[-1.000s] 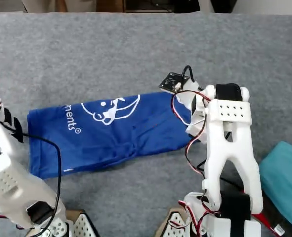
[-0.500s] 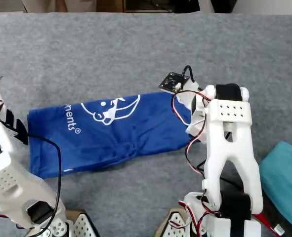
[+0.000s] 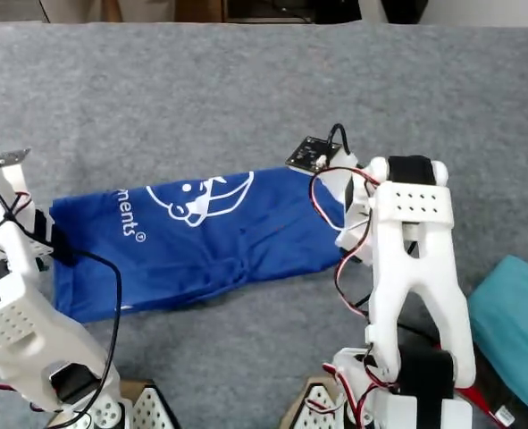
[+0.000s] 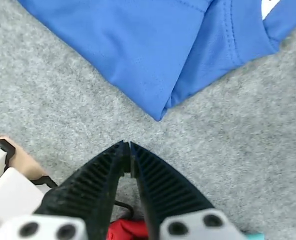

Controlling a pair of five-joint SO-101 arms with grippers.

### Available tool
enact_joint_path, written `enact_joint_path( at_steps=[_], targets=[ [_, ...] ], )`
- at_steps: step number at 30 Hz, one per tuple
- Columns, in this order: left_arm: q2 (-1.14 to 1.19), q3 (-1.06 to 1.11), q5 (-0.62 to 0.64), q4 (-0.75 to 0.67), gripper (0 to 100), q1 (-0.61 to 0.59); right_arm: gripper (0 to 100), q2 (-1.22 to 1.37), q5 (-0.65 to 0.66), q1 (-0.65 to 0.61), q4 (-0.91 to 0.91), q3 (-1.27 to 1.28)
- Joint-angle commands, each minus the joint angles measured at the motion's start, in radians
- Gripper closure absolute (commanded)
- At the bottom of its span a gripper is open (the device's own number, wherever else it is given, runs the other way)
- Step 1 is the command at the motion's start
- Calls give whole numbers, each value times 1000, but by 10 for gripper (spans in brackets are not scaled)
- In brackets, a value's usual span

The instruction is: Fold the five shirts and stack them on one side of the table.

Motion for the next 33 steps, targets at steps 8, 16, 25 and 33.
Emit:
enact_joint_path(
  at_steps=[8,16,25,33],
  targets=[
    [-10,92,89,-60,812,72,993,-44,-8,8,2,-2],
    [-10,97,183,-63,812,77,993,-44,-8,8,2,-2],
    [28,92,281,-64,986,97,993,-48,-11,13,2,-2],
    [73,-5,284,-58,981,2,993,-50,-12,15,2,-1]
  ],
)
